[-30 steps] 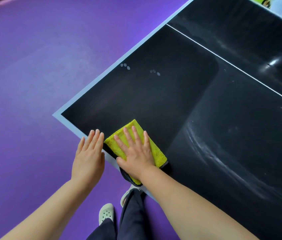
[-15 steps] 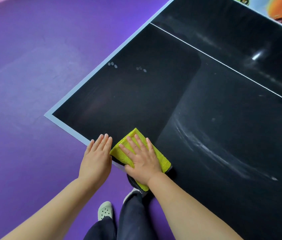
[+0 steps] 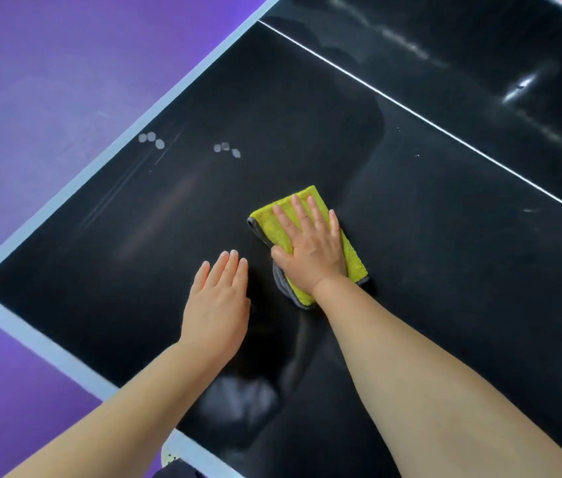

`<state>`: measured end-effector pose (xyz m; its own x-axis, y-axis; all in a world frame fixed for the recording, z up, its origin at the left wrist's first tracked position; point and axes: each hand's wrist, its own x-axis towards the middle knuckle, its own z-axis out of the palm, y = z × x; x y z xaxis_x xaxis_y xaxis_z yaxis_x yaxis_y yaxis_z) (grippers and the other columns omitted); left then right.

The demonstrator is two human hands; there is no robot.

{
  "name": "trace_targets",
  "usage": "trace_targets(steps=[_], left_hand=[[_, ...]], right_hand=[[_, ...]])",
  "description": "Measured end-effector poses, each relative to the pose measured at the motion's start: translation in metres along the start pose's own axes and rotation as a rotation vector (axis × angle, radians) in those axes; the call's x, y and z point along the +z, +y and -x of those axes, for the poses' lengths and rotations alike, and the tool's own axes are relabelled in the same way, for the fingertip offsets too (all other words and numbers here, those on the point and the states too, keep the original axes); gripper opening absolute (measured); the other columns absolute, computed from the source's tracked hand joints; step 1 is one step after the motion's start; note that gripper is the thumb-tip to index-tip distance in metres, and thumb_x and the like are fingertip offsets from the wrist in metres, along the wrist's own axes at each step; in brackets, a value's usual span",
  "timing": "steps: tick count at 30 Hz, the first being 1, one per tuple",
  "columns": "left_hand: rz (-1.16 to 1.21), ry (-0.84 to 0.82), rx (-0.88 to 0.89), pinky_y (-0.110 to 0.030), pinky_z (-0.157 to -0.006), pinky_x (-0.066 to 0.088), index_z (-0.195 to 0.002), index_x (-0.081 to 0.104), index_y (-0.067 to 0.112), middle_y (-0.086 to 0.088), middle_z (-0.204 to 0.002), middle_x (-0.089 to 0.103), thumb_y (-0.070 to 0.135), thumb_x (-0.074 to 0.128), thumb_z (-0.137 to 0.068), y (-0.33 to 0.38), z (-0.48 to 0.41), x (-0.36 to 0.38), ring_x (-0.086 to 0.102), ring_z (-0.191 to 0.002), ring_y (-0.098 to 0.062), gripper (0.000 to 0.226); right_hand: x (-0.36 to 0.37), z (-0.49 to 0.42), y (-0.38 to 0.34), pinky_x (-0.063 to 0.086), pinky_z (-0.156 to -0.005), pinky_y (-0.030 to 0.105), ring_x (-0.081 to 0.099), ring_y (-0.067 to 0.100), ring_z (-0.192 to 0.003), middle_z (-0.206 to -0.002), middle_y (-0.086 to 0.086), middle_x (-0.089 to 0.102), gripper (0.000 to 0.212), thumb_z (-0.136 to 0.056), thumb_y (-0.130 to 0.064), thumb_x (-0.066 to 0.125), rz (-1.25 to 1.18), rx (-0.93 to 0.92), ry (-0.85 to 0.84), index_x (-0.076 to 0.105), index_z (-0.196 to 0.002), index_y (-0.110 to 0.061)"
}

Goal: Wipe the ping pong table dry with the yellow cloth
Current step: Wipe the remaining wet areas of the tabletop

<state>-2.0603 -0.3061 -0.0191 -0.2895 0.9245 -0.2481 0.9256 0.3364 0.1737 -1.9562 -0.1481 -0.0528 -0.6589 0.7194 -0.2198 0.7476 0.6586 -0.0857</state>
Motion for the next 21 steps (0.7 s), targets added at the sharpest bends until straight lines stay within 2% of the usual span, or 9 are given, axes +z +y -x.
trace_targets(steps=[3,9,16,21], left_hand=[[-0.015,-0.031,-0.004,-0.038,-0.117,-0.004,-0.151,0.005,0.010,-0.008,-0.159,0.000,0.043,0.044,-0.094,0.034,-0.055,-0.011,-0.004,-0.146,-0.021,0.076],[-0.072,-0.079,0.032,-0.041,-0.118,-0.004,-0.150,-0.003,0.008,-0.012,-0.158,-0.006,0.057,0.055,-0.084,0.085,-0.147,-0.026,-0.009,-0.145,-0.024,0.101],[-0.293,-0.284,0.001,-0.043,-0.118,0.003,-0.147,-0.003,-0.002,-0.023,-0.156,-0.001,0.055,0.060,-0.082,0.114,-0.196,-0.033,0.000,-0.145,-0.034,0.107],[-0.469,-0.378,-0.017,-0.043,-0.118,0.005,-0.145,0.000,-0.010,-0.031,-0.152,0.004,0.041,0.062,-0.085,0.132,-0.213,-0.032,0.008,-0.143,-0.038,0.100]], right_hand=[[-0.011,-0.042,0.042,-0.009,-0.121,0.048,-0.010,0.021,-0.151,-0.166,-0.004,-0.005,0.069,-0.094,-0.051,0.039,-0.002,0.017,0.023,0.007,-0.155,-0.041],[-0.031,-0.120,0.113,-0.006,-0.121,0.050,-0.008,0.022,-0.152,-0.166,-0.003,-0.003,0.068,-0.096,-0.053,0.036,0.006,0.062,0.054,0.008,-0.156,-0.039],[-0.050,-0.194,0.169,-0.005,-0.121,0.052,-0.007,0.023,-0.152,-0.166,-0.004,-0.002,0.067,-0.096,-0.054,0.035,-0.015,0.095,0.070,0.007,-0.155,-0.040],[-0.065,-0.235,0.206,-0.004,-0.121,0.051,-0.007,0.022,-0.152,-0.166,-0.005,-0.002,0.066,-0.096,-0.055,0.035,-0.014,0.090,0.050,0.008,-0.155,-0.042]])
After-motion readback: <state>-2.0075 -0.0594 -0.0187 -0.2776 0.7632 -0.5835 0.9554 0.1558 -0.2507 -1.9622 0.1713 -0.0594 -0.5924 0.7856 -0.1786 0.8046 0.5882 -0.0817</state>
